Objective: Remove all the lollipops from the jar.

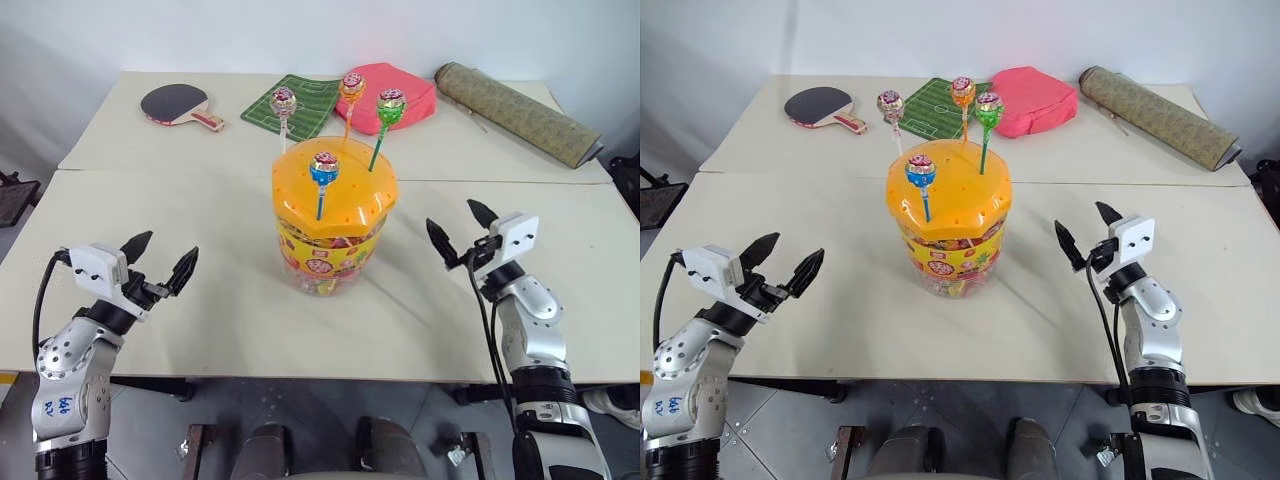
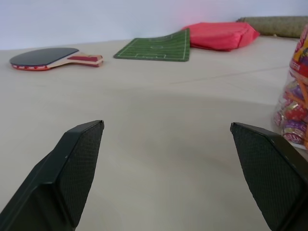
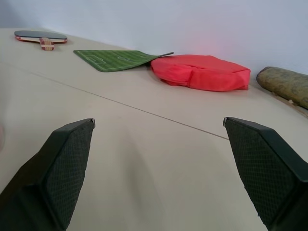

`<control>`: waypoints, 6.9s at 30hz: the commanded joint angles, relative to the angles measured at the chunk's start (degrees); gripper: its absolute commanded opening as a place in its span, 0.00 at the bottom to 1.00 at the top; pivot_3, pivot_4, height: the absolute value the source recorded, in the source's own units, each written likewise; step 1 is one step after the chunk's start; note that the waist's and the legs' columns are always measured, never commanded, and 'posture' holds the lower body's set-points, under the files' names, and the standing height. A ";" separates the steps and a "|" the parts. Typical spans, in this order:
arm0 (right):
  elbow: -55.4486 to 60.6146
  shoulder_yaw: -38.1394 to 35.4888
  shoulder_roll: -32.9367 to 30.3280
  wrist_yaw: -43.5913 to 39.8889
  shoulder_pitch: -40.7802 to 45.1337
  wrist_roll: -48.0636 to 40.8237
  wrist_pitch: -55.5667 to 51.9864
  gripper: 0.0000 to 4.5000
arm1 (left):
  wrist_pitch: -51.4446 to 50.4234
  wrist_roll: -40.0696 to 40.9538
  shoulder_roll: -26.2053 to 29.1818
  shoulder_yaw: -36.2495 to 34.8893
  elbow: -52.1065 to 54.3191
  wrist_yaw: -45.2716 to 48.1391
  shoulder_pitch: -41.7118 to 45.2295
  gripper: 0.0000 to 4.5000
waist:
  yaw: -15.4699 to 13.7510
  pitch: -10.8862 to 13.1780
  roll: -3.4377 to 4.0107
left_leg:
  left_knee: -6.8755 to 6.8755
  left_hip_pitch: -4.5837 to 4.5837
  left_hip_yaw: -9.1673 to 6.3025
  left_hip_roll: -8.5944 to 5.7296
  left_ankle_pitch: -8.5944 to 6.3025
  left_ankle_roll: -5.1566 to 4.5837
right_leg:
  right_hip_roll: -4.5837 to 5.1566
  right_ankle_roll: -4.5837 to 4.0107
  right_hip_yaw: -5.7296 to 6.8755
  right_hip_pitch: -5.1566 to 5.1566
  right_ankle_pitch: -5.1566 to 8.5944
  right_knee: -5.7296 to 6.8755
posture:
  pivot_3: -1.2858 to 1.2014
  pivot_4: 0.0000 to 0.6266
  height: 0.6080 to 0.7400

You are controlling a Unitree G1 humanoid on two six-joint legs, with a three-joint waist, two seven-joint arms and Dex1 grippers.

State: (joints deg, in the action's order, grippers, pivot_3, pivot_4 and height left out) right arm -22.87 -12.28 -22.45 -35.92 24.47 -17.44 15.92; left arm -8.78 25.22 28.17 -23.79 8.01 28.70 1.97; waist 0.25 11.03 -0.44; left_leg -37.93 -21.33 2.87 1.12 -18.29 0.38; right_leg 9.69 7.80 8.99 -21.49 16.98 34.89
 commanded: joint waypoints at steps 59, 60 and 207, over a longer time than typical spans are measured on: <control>49.82 5.00 -18.81 -26.47 -4.17 -35.30 -33.20 1.00 | -42.58 6.00 25.06 10.43 -34.71 22.76 40.73 0.00 | 0.21 0.37 -0.31 | -0.09 0.06 0.47 0.23 -0.21 -0.03 | -0.35 0.00 -0.42 -0.23 0.00 0.12 | 0.52 0.24 1.00; 49.04 4.91 -19.34 -27.70 -4.13 -35.17 -33.40 1.00 | -44.03 5.99 26.27 10.57 -31.93 22.53 37.04 0.00 | 0.25 0.37 -0.32 | -0.10 0.06 0.52 0.27 -0.27 0.00 | -0.37 0.00 -0.44 -0.29 0.00 0.11 | 0.52 0.24 1.00; 14.73 12.21 -43.79 -9.77 0.81 -6.05 -67.34 0.05 | -5.19 17.09 16.71 4.18 -3.88 52.35 14.84 1.00 | -0.08 0.47 -0.43 | -1.14 -0.42 2.17 0.84 -1.10 -0.03 | -1.10 -0.05 -2.53 -1.79 0.02 0.64 | 0.52 0.24 1.00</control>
State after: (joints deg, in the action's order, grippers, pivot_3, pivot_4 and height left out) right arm -7.47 0.75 -66.22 -44.88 24.72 -24.43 -51.50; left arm -14.33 42.14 45.01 -19.19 1.90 81.67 17.27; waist 0.17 11.50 -0.87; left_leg -39.07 -21.79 5.09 1.96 -19.39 0.34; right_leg 8.58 7.75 6.42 -23.36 17.00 35.55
